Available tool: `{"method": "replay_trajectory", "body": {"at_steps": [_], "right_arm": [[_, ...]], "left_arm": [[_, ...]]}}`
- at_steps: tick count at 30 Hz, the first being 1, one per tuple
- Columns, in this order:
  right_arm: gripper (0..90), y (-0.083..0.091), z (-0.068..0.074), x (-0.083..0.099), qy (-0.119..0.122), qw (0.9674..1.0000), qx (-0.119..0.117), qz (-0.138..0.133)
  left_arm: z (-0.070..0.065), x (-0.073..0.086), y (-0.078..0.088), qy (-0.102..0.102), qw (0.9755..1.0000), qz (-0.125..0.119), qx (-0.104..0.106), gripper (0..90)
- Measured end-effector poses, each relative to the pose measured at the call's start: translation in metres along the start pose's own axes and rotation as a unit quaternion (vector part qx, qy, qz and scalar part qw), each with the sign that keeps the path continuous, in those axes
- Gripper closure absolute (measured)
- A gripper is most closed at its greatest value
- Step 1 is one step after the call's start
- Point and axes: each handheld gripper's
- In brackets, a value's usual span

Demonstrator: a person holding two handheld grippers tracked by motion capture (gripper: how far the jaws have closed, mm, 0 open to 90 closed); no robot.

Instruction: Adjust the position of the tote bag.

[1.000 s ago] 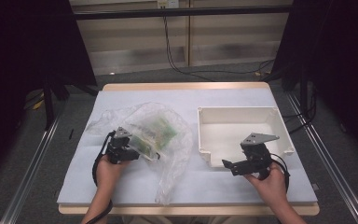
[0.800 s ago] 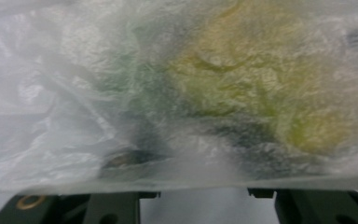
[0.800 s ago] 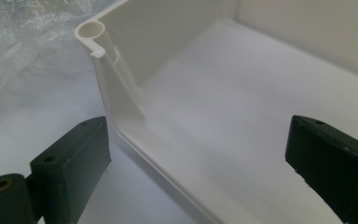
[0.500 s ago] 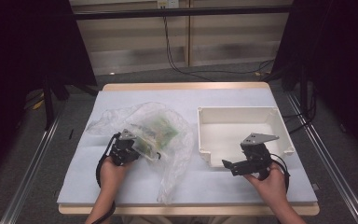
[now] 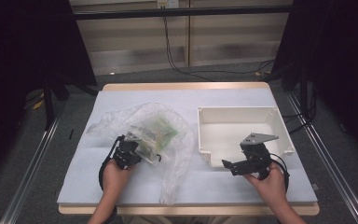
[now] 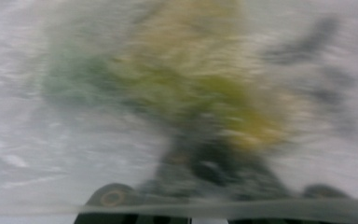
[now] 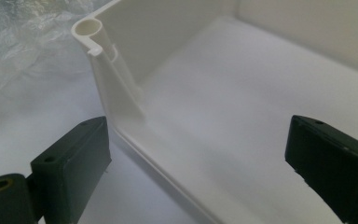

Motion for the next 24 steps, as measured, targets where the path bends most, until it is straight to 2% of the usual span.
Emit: {"method": "replay_trajectory", "body": {"at_steps": [4, 5, 6, 7, 8, 10, 11, 12, 13, 14, 15, 16, 18, 20, 22, 24], "right_arm": [[6.6, 0.0, 0.0, 0.0, 0.002, 1.0, -0.002, 0.001], [6.6, 0.0, 0.0, 0.0, 0.002, 1.0, -0.002, 0.001], [6.6, 0.0, 0.001, 0.0, 0.002, 1.0, -0.002, 0.001], [6.6, 0.0, 0.001, 0.0, 0.0, 1.0, -0.001, 0.001], [6.6, 0.0, 0.001, 0.0, 0.002, 1.0, -0.002, 0.001], [6.6, 0.0, 0.002, -0.001, 0.001, 1.0, -0.003, 0.001], [6.6, 0.0, 0.002, 0.0, 0.003, 1.0, -0.003, 0.002], [6.6, 0.0, 0.002, 0.0, 0.003, 1.0, -0.003, 0.002], [6.6, -0.001, 0.002, 0.0, 0.003, 1.0, -0.004, 0.002], [6.6, -0.001, 0.002, 0.0, 0.001, 1.0, -0.002, 0.003], [6.6, -0.001, 0.002, 0.0, 0.001, 1.0, -0.002, 0.003], [6.6, -0.001, 0.001, 0.0, 0.001, 1.0, -0.002, 0.004], [6.7, -0.002, 0.001, 0.0, -0.006, 0.9999, -0.005, 0.007], [6.7, -0.003, 0.001, 0.0, -0.001, 1.0, -0.003, 0.009], [6.7, -0.003, 0.001, 0.0, 0.0, 1.0, -0.004, 0.009], [6.6, -0.002, 0.001, 0.001, -0.001, 1.0, -0.004, 0.007]], "left_arm": [[-0.008, 0.004, 0.006, -0.006, 0.9999, 0.007, 0.01, 90.0], [-0.009, 0.005, 0.007, -0.012, 0.9999, 0.005, 0.009, 90.0], [-0.01, 0.006, 0.009, -0.007, 1.0, 0.0, 0.003, 90.0], [-0.008, 0.007, 0.011, -0.01, 0.9999, -0.007, -0.006, 90.0], [-0.006, 0.008, 0.012, 0.004, 0.9997, -0.022, -0.009, 90.0], [0.003, 0.009, 0.016, 0.02, 0.9992, -0.029, -0.017, 89.9], [0.008, 0.008, 0.018, 0.031, 0.9985, -0.038, -0.026, 85.8], [0.015, 0.008, 0.019, 0.046, 0.9977, -0.042, -0.027, 82.1], [0.02, 0.007, 0.022, 0.043, 0.9978, -0.041, -0.03, 80.6], [0.022, 0.006, 0.023, 0.047, 0.9973, -0.044, -0.035, 75.0], [0.024, 0.004, 0.023, 0.048, 0.9969, -0.049, -0.038, 75.0], [0.026, 0.002, 0.025, 0.044, 0.9966, -0.051, -0.048, 67.3], [0.028, -0.002, 0.025, 0.051, 0.9963, -0.058, -0.037, 64.8], [0.027, -0.004, 0.023, 0.042, 0.9969, -0.047, -0.047, 56.3], [0.026, -0.001, 0.022, 0.035, 0.9976, -0.039, -0.046, 56.2], [0.028, 0.004, 0.024, 0.033, 0.9979, -0.034, -0.045, 51.8]]}}
Point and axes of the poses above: each handheld gripper's, and its own axes: y roughly backward along the jaws, x roughly out of its underside, z roughly to its left, and after that the axes turned 8 degrees about -x, right-handed
